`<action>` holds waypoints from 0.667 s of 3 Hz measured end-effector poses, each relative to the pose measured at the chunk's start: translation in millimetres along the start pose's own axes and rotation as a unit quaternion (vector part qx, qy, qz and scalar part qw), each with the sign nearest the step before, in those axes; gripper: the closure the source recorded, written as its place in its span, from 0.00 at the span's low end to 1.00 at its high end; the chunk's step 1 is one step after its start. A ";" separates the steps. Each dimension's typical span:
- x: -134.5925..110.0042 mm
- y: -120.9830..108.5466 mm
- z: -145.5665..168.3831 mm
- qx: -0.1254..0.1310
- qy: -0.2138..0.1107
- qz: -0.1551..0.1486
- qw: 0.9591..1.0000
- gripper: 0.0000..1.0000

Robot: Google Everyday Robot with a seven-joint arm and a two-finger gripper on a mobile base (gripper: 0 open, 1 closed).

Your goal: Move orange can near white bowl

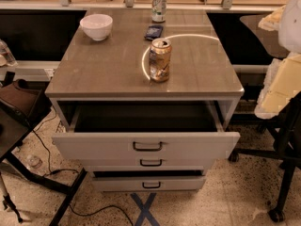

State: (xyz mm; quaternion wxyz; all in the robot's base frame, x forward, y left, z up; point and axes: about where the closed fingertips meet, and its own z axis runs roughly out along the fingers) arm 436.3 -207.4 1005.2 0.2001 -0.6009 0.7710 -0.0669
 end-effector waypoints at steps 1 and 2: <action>0.0 0.0 -0.1 0.000 0.000 0.000 1.000 0.00; -2.5 -7.7 -1.1 0.009 -0.022 0.008 1.000 0.00</action>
Offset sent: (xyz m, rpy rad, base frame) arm 0.0119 -0.0022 0.0040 0.0687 -0.0322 -0.0067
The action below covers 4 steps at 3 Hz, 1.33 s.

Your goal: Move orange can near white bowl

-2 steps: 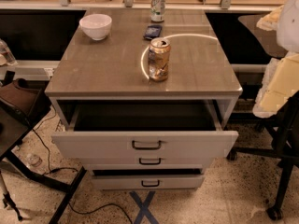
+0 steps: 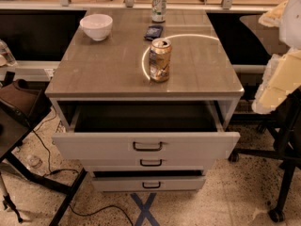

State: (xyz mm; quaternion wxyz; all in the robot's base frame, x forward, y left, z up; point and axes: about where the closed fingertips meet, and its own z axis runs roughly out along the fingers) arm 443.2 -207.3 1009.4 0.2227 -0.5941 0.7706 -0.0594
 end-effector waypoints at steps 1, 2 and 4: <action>-9.6 -27.0 7.0 0.025 -0.073 0.035 0.996 0.00; -9.9 -58.3 36.8 0.043 -0.174 0.073 0.981 0.00; -66.9 -145.1 96.3 0.063 -0.461 0.144 0.873 0.00</action>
Offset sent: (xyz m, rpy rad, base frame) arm 0.1492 0.0038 0.0240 0.8391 -0.4307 -0.0447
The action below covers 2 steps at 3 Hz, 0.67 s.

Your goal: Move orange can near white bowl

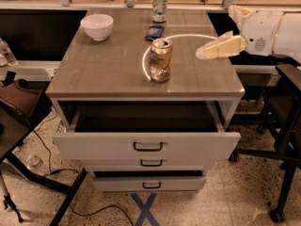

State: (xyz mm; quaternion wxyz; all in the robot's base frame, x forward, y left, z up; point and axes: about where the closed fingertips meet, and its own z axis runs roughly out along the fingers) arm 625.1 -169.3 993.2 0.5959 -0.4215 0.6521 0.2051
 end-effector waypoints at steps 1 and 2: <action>1.7 2.7 11.4 -0.012 -0.021 0.018 1.000 0.00; 1.7 2.7 11.4 -0.012 -0.021 0.018 1.000 0.00</action>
Offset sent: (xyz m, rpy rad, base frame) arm 0.0056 0.0081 -0.0043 0.0789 0.0125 0.0230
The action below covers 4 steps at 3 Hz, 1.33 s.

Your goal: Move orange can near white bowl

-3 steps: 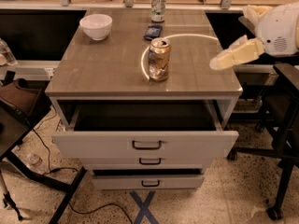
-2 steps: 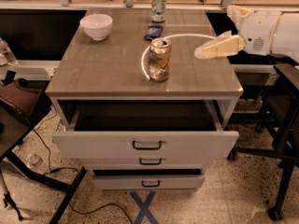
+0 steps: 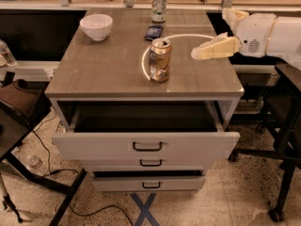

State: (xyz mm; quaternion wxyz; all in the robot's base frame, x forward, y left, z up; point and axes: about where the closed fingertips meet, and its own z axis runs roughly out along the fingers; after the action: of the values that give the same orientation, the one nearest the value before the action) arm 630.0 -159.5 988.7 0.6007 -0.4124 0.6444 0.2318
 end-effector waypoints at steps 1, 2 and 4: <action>14.4 11.5 24.1 -0.013 -0.018 0.017 1.000 0.00; 32.9 25.1 54.8 -0.031 -0.017 0.032 0.999 0.00; 49.9 49.1 110.1 -0.077 0.003 0.043 0.996 0.02</action>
Offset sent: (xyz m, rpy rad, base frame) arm 0.0244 0.0766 -0.0787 0.0695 0.0925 0.0815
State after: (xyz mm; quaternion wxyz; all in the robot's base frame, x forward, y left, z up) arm 657.5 -57.6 912.0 0.5543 -0.4301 0.6438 0.3055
